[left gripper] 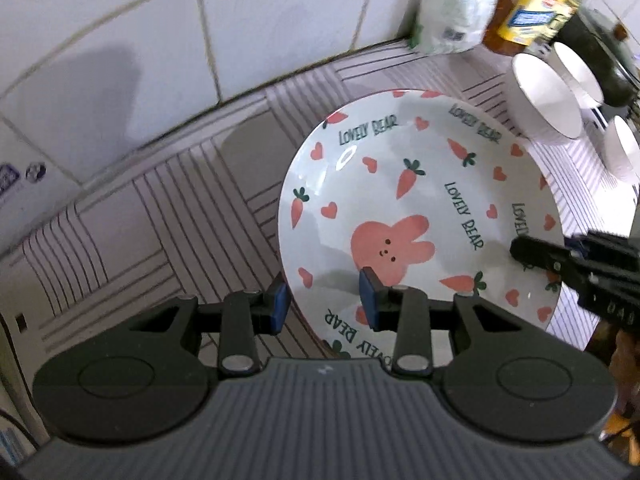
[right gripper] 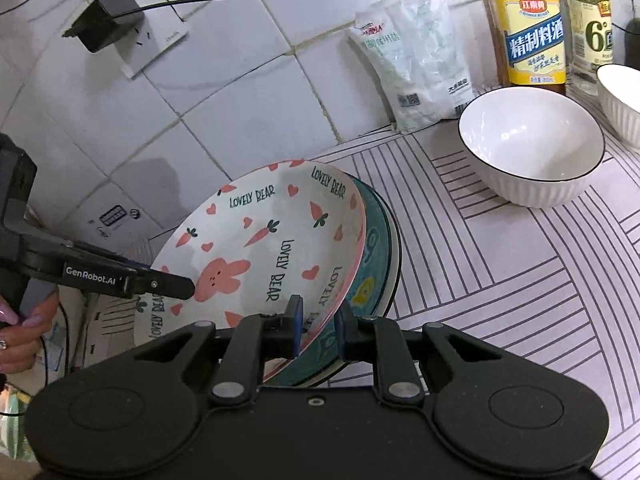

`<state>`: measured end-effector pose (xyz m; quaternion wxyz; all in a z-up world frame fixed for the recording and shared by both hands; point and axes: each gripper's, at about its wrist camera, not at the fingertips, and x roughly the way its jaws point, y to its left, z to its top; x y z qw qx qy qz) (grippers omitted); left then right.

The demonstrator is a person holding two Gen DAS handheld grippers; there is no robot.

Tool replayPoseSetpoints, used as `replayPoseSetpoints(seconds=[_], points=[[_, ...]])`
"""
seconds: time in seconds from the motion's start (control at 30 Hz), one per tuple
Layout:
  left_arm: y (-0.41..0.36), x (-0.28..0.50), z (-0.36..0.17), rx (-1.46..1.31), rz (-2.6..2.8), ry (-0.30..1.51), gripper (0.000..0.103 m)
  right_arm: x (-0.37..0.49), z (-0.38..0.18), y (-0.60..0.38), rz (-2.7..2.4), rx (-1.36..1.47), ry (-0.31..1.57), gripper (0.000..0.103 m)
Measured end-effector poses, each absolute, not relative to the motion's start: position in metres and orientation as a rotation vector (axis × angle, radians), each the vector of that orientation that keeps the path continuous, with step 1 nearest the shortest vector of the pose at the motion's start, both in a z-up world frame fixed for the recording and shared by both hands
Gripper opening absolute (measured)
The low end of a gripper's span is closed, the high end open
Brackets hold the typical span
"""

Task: Organize plates and bowls
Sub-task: 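Carry the rabbit plate with both grippers over the egg plate stack, then lower the rabbit plate onto the egg plate and open both grippers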

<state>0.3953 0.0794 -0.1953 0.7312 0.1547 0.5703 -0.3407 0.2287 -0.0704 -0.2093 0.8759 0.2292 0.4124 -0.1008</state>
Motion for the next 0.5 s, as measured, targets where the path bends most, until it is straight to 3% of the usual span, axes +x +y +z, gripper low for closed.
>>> replayPoseSetpoints(seconds=[0.33, 0.5], points=[[0.074, 0.395, -0.201, 0.353, -0.702, 1.271, 0.036, 0.232, -0.215, -0.071, -0.269, 0.538, 0.888, 0.022], [0.071, 0.393, -0.2, 0.366, -0.674, 1.277, 0.036, 0.249, -0.21, -0.067, -0.302, 0.465, 0.992, 0.028]])
